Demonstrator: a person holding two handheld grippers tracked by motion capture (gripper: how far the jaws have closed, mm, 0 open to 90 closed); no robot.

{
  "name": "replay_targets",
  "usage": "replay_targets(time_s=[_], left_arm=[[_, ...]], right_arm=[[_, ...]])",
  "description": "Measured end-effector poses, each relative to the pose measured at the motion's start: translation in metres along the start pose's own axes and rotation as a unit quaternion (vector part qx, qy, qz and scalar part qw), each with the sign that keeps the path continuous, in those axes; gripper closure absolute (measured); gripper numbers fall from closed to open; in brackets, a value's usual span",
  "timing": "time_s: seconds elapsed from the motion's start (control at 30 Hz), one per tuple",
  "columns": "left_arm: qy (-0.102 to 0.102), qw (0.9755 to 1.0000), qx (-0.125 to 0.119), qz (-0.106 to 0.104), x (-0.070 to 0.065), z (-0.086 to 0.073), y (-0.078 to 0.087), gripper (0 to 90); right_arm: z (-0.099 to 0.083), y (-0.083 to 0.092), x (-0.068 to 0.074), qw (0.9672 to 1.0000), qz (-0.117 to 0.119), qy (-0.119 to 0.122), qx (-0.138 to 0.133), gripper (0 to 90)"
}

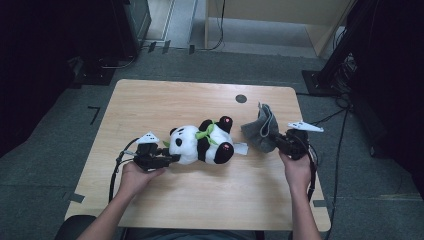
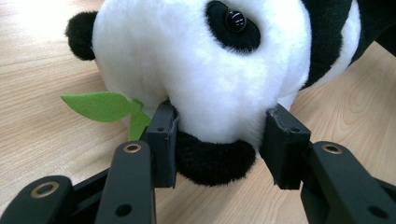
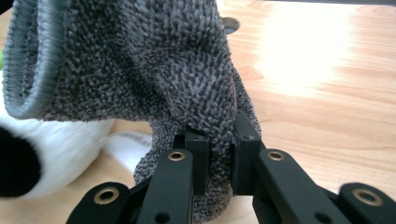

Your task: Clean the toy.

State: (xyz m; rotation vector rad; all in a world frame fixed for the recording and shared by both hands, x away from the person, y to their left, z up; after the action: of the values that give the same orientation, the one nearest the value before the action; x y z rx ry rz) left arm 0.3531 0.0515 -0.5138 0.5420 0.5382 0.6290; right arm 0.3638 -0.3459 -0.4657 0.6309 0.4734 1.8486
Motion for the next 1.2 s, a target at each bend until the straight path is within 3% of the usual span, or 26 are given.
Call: replay_targets(time_s=[0.33, 0.67, 0.8, 1.03, 1.2], left_arm=[[0.002, 1.0, -0.004, -0.002, 0.0, 0.0, 0.0, 52.9], [-0.002, 0.9999, -0.013, -0.001, 0.001, -0.001, 0.0, 52.1], [-0.004, 0.9999, -0.015, 0.0, 0.001, -0.002, -0.001, 51.5], [-0.004, 0.9999, -0.017, 0.001, 0.001, -0.002, -0.001, 51.1], [-0.004, 0.9998, -0.017, 0.0, 0.002, -0.001, -0.001, 50.0]], right_arm=[[0.017, -0.028, -0.033, 0.9992, -0.032, -0.024, -0.003, 81.8], [-0.005, -0.079, -0.063, 0.9965, -0.053, -0.039, 0.052, 81.4], [-0.007, -0.087, -0.066, 0.997, -0.048, -0.038, 0.049, 78.9], [-0.009, -0.085, -0.071, 0.9973, -0.033, -0.05, 0.042, 58.0], [-0.002, -0.075, -0.071, 0.9985, -0.037, -0.033, 0.022, 40.1]])
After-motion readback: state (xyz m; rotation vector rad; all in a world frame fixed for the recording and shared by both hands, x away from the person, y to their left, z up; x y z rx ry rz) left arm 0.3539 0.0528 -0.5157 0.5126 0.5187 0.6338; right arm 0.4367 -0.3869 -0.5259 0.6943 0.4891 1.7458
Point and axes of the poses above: each handheld gripper's, and its own axes: y roughly backward along the jaws, z roughly out of its top, x roughly to its left, the point moved 6 cm from there along -y, roughly forward along the jaws, and after that the axes turned 2 degrees about z, right-handed, at the moved point
